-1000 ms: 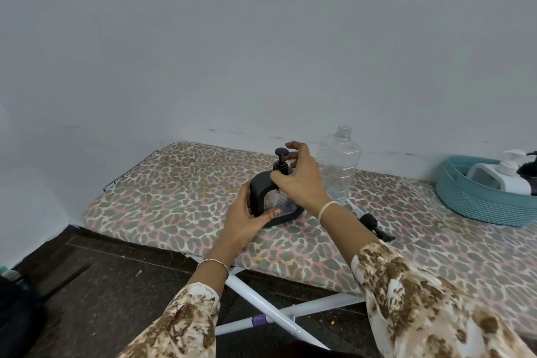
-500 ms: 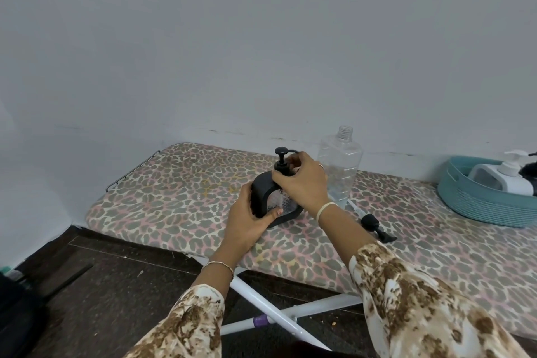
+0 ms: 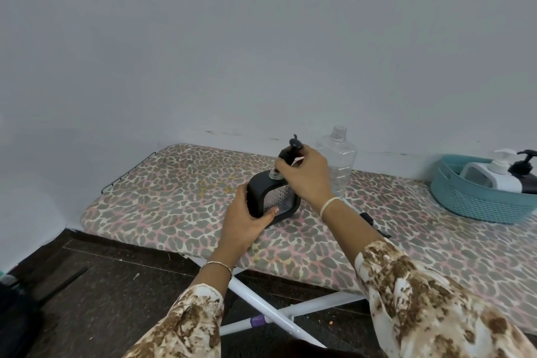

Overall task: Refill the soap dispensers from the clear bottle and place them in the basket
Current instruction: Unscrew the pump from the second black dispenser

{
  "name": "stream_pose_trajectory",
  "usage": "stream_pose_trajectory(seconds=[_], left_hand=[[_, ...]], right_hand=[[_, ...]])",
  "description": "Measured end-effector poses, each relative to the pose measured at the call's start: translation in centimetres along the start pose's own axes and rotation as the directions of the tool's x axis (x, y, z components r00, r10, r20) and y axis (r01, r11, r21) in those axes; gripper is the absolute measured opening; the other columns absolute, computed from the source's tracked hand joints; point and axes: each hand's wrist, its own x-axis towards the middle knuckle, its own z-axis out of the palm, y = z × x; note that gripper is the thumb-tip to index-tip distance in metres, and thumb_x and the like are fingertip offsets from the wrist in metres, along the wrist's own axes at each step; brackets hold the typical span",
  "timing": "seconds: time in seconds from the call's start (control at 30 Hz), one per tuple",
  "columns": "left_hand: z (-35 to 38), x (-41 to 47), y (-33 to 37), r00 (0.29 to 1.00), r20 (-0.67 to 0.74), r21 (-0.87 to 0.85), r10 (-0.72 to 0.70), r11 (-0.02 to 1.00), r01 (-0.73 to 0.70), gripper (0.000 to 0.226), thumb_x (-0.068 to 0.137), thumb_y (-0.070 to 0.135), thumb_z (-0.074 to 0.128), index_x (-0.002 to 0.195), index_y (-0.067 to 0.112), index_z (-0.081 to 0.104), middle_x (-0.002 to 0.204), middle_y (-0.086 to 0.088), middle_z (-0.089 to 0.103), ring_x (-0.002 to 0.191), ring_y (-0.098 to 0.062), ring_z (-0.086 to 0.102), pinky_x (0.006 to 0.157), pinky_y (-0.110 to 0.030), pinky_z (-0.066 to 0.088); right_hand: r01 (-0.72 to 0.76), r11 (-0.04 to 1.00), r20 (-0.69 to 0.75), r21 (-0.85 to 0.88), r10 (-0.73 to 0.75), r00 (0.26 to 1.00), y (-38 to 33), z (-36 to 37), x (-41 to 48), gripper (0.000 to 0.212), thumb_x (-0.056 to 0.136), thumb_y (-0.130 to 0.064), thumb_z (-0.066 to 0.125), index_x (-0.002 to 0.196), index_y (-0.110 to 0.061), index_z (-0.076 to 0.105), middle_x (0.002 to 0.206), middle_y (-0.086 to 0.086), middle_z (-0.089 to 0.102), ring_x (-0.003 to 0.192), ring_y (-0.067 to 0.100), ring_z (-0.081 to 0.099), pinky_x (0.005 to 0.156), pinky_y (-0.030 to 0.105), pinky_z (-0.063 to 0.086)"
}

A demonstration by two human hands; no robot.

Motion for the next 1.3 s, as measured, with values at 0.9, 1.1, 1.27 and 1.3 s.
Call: stream_pose_trajectory(seconds=[0.9, 1.1, 1.27, 1.3], left_hand=[[0.0, -0.8, 0.3, 1.000, -0.020, 0.018, 0.023, 1.000, -0.022, 0.077, 0.067, 0.035, 0.086, 0.132, 0.019, 0.048, 0.121, 0.000, 0.062, 0.111, -0.012, 0.058, 0.095, -0.032, 0.051], [0.2, -0.8, 0.4, 0.999, -0.033, 0.032, 0.033, 0.999, -0.031, 0.077, 0.065, 0.034, 0.086, 0.129, 0.015, 0.049, 0.120, -0.005, 0.064, 0.107, -0.012, 0.059, 0.089, -0.024, 0.049], [0.2, -0.7, 0.4, 0.999, -0.032, 0.034, 0.031, 0.999, -0.030, 0.076, 0.062, 0.030, 0.088, 0.127, 0.013, 0.051, 0.117, -0.003, 0.065, 0.103, -0.008, 0.059, 0.079, -0.006, 0.045], [0.2, -0.7, 0.3, 0.999, -0.037, 0.040, 0.032, 0.999, -0.030, 0.077, 0.061, 0.030, 0.088, 0.126, 0.013, 0.052, 0.117, -0.005, 0.066, 0.102, -0.008, 0.060, 0.079, -0.006, 0.045]], right_hand=[[-0.192, 0.856, -0.452, 0.481, 0.429, 0.782, 9.9, -13.8, -3.2, 0.024, 0.080, -0.009, 0.073, 0.099, -0.010, 0.059, 0.082, -0.002, 0.062, 0.070, 0.007, 0.058, 0.065, 0.017, 0.046], [-0.358, 0.898, -0.481, 0.254, 0.439, 0.759, 14.3, -13.0, -3.8, 0.021, 0.078, -0.009, 0.075, 0.093, -0.011, 0.060, 0.088, 0.003, 0.063, 0.078, 0.017, 0.058, 0.069, 0.023, 0.042], [-0.437, 0.898, -0.456, 0.047, 0.409, 0.791, 16.2, -12.2, -4.1, 0.023, 0.078, -0.016, 0.075, 0.093, -0.015, 0.059, 0.091, 0.001, 0.062, 0.084, 0.019, 0.059, 0.073, 0.026, 0.044], [-0.450, 0.893, -0.453, 0.009, 0.405, 0.794, 16.5, -12.1, -4.2, 0.023, 0.077, -0.017, 0.075, 0.094, -0.015, 0.059, 0.090, 0.000, 0.062, 0.083, 0.019, 0.059, 0.072, 0.027, 0.044]])
